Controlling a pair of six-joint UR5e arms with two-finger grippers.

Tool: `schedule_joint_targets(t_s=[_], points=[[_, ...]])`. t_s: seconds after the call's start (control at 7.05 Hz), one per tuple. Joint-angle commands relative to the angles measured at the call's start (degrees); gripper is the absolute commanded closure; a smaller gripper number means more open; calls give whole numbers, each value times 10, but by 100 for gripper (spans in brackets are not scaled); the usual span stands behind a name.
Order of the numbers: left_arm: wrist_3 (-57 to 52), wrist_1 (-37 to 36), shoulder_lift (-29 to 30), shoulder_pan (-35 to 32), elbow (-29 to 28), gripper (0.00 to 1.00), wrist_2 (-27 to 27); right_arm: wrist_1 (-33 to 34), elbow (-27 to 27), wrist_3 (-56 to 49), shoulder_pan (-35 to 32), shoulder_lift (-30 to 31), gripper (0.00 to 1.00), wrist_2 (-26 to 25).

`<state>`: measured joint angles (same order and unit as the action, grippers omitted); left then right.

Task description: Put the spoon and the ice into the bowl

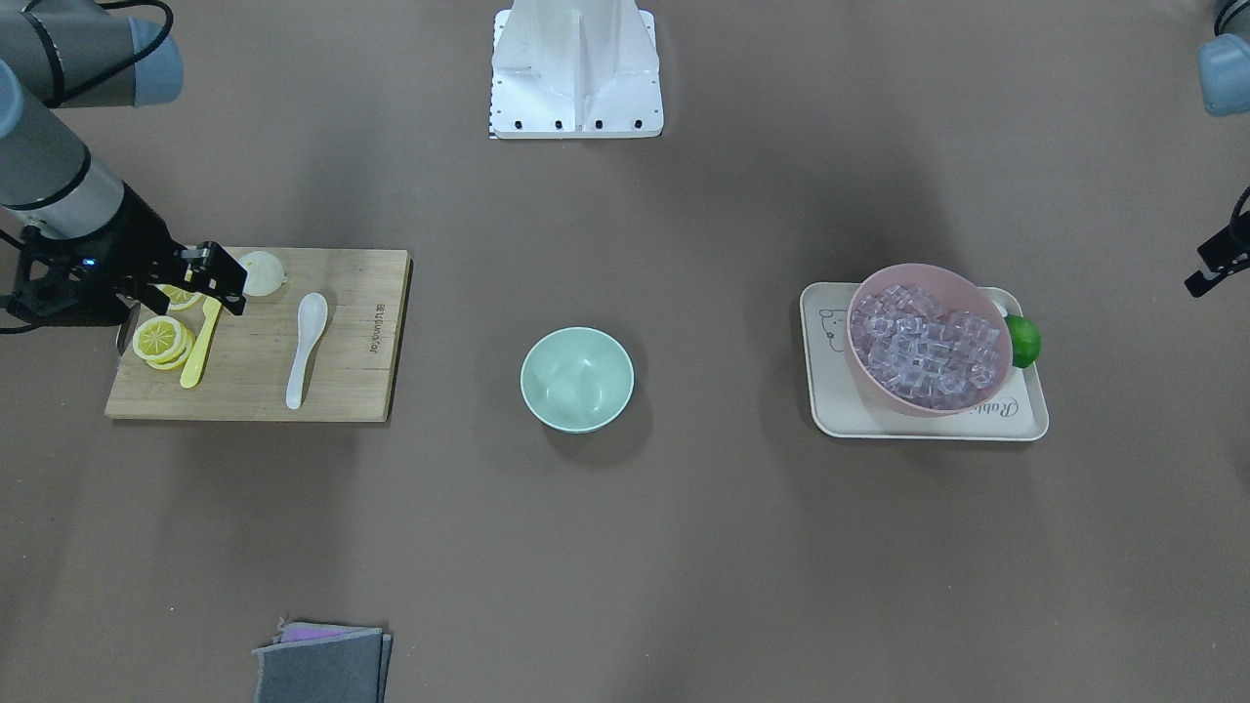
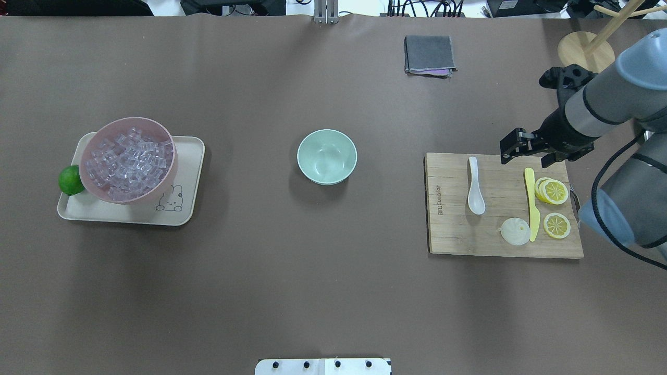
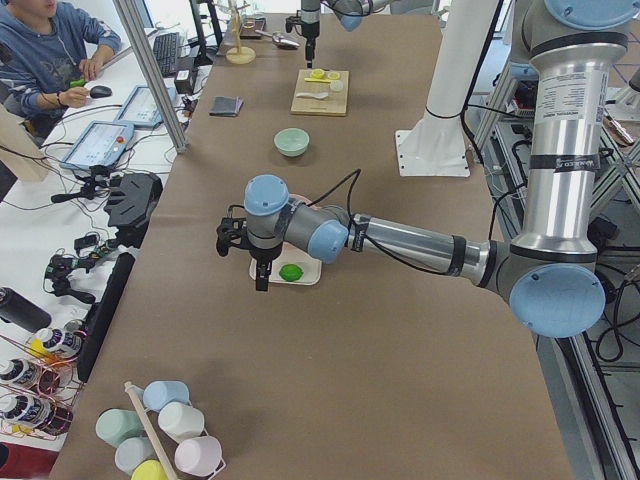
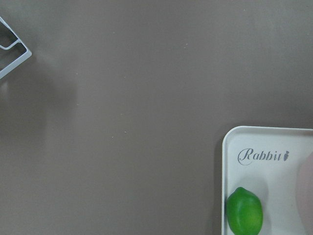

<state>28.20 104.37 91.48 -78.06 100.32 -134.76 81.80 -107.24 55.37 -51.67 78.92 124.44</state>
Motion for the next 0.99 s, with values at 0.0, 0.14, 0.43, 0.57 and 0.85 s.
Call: schedule_joint_targets(t_s=[0.0, 0.14, 0.43, 0.57, 0.85], points=[[59, -1, 17, 26, 5, 2, 3, -68, 47, 53, 54, -9, 13, -44], [60, -1, 18, 26, 11, 2, 3, -68, 62, 53, 70, -17, 13, -56], [61, -1, 19, 26, 13, 2, 4, -70, 87, 52, 83, -28, 17, -70], [61, -1, 19, 26, 13, 2, 4, -80, 105, 53, 83, -41, 18, -70], [60, 0, 18, 26, 13, 2, 4, -86, 107, 57, 83, -41, 31, -70]])
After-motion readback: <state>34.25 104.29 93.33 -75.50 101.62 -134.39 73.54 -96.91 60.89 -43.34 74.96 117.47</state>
